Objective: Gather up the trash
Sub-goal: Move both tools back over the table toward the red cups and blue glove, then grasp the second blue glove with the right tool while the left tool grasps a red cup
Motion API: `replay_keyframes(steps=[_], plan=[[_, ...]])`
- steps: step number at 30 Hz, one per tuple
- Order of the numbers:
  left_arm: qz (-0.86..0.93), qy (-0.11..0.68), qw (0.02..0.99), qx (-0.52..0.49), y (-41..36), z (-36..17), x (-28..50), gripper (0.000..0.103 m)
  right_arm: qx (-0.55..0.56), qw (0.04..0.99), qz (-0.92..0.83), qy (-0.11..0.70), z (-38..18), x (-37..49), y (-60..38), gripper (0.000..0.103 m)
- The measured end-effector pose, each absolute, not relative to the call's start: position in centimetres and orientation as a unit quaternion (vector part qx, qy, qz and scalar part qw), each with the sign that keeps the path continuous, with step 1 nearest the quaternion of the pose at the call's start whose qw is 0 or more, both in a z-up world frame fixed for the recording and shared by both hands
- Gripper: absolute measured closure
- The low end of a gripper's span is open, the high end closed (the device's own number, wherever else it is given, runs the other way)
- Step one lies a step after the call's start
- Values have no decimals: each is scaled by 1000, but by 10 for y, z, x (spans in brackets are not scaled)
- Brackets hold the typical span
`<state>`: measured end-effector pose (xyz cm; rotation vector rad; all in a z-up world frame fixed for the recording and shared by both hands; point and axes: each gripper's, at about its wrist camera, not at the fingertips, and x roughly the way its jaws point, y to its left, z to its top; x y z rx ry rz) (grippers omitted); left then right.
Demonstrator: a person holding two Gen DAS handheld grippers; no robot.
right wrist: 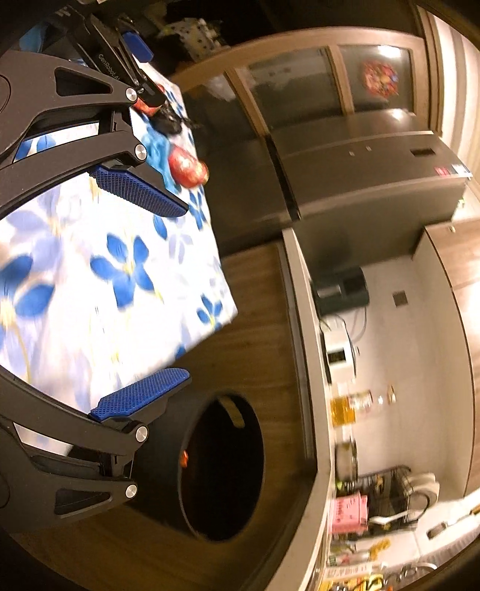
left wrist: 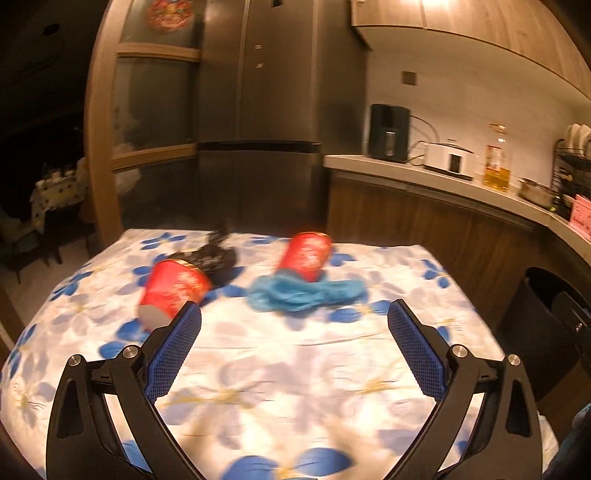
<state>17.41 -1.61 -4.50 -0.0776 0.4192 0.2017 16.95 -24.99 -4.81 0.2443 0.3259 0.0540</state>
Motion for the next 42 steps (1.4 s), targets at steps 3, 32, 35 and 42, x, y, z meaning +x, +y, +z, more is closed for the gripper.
replay_keyframes(steps=[3, 32, 35, 42], plan=[[118, 207, 970, -48, 9, -47, 168, 6, 112, 977, 49, 173, -52, 178, -223, 20], [194, 213, 953, -98, 121, -61, 186, 6, 38, 938, 153, 309, -106, 327, -41, 45], [190, 216, 952, -104, 128, -63, 195, 6, 32, 927, 160, 337, -116, 336, -36, 67], [180, 246, 946, -113, 139, -73, 219, 6, 23, 919, 189, 345, -120, 332, -34, 98]])
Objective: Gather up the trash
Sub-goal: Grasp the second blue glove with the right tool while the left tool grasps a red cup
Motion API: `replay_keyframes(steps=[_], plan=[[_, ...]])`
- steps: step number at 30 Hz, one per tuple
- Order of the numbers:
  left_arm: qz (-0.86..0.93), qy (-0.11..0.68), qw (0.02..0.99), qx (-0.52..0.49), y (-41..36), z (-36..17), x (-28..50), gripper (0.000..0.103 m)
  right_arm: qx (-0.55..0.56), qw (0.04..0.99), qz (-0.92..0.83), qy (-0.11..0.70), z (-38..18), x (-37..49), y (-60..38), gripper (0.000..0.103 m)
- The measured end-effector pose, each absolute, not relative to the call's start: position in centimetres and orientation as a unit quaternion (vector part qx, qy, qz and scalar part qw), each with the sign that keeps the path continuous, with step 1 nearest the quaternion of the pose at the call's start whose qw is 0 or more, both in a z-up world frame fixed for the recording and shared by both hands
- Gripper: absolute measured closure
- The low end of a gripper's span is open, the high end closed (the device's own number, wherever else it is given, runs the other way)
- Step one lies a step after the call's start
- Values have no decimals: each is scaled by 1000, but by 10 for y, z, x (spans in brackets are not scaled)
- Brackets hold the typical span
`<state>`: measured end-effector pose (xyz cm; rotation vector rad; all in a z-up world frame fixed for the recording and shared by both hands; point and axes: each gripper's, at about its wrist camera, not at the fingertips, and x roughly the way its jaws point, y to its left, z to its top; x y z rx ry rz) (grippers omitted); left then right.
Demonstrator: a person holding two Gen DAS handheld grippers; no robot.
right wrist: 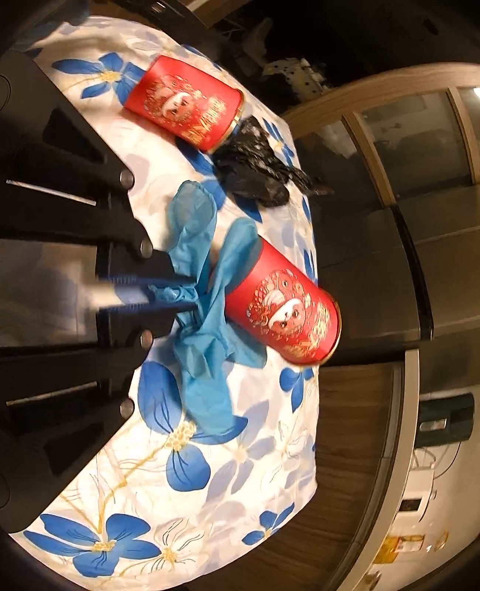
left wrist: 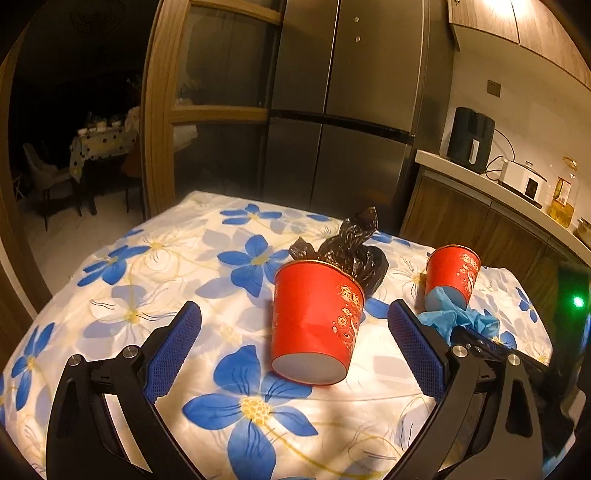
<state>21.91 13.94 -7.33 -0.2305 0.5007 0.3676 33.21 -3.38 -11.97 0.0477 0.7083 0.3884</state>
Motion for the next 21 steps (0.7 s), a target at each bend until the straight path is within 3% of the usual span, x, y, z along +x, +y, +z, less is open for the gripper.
replay_keyframes(steps=[14, 17, 21], plan=[[158, 293, 932, -144, 145, -90, 250, 7, 48, 939, 215, 264, -76, 267, -70, 100], [152, 319, 923, -152, 147, -99, 258, 14, 50, 941, 217, 253, -69, 259, -76, 100], [142, 339, 914, -169, 152, -107, 264, 32, 46, 945, 214, 244, -65, 250, -80, 100]])
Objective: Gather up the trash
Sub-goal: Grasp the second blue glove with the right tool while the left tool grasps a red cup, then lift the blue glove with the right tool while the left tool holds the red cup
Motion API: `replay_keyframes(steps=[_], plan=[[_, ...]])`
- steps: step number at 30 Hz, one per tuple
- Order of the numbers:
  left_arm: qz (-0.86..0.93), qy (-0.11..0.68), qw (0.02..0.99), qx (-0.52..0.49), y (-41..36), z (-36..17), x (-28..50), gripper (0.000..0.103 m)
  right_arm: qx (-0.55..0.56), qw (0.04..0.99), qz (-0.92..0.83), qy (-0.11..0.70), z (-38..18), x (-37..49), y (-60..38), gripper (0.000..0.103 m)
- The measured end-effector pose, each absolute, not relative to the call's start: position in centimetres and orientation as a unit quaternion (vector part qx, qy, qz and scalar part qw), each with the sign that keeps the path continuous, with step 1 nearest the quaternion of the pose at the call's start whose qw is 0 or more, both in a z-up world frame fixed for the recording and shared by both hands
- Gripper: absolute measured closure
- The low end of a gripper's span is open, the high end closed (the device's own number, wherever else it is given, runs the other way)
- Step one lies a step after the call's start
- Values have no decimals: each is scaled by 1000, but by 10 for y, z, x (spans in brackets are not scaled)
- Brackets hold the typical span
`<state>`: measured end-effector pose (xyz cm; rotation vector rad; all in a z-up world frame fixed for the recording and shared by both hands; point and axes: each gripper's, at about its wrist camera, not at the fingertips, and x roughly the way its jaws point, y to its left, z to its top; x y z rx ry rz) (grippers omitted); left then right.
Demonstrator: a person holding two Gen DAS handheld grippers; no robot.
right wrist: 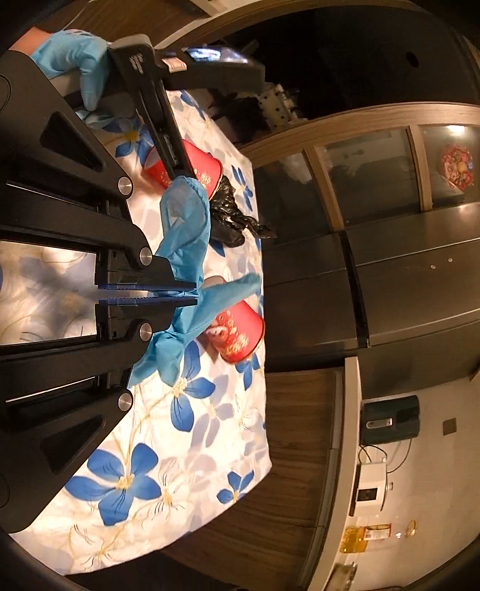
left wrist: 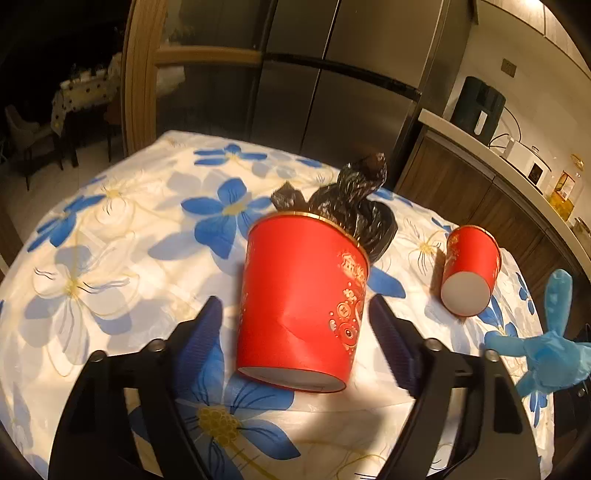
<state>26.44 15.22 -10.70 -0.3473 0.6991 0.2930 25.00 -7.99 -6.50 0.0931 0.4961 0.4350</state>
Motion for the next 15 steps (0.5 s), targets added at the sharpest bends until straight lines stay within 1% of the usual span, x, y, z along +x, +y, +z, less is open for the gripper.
replay_keyframes(steps=[1, 2, 8, 15], plan=[[137, 344, 912, -173, 153, -109, 266, 35, 46, 945, 213, 243, -65, 249, -81, 100], [136, 347, 911, -174, 153, -110, 266, 41, 46, 945, 212, 243, -65, 248, -81, 100], [126, 342, 913, -183, 152, -110, 260, 43, 47, 947, 208, 239, -62, 240, -87, 100], [122, 317, 924, -173, 137, -94, 239, 43, 51, 950, 206, 229, -56, 231, -96, 100]])
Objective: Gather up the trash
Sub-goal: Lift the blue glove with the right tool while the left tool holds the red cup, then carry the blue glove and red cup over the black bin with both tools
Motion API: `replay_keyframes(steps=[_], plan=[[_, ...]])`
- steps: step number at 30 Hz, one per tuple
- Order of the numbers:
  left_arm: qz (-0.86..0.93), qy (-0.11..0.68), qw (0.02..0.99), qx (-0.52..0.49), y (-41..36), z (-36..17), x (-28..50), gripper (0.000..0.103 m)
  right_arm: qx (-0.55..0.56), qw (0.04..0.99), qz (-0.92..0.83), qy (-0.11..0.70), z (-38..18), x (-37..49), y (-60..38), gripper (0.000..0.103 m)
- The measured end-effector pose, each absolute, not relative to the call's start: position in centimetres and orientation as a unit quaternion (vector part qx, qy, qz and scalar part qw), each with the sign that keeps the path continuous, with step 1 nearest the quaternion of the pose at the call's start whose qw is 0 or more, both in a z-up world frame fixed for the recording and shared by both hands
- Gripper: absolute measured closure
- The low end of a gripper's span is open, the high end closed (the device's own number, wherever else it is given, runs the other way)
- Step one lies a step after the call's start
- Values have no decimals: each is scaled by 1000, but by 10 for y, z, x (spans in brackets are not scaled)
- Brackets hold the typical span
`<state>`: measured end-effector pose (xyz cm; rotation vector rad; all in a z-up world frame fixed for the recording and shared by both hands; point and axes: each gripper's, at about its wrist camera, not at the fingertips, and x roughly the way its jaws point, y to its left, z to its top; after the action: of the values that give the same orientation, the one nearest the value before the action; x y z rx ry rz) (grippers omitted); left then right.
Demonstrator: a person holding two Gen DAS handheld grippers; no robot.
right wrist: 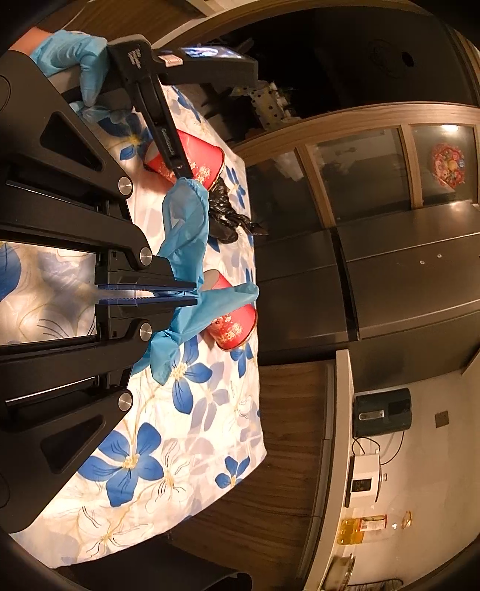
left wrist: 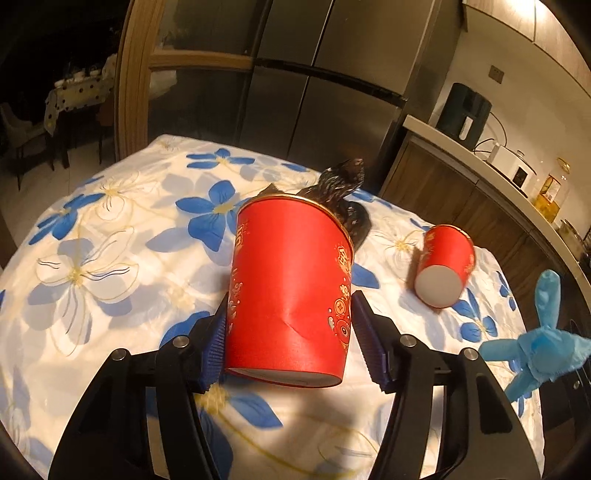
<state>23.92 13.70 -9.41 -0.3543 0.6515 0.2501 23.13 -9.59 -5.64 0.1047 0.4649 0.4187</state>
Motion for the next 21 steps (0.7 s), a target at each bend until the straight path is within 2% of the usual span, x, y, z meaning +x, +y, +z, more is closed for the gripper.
replay_keyframes(steps=[21], plan=[[67, 257, 959, -102, 28, -35, 197, 43, 85, 965, 171, 182, -24, 178, -168, 101]])
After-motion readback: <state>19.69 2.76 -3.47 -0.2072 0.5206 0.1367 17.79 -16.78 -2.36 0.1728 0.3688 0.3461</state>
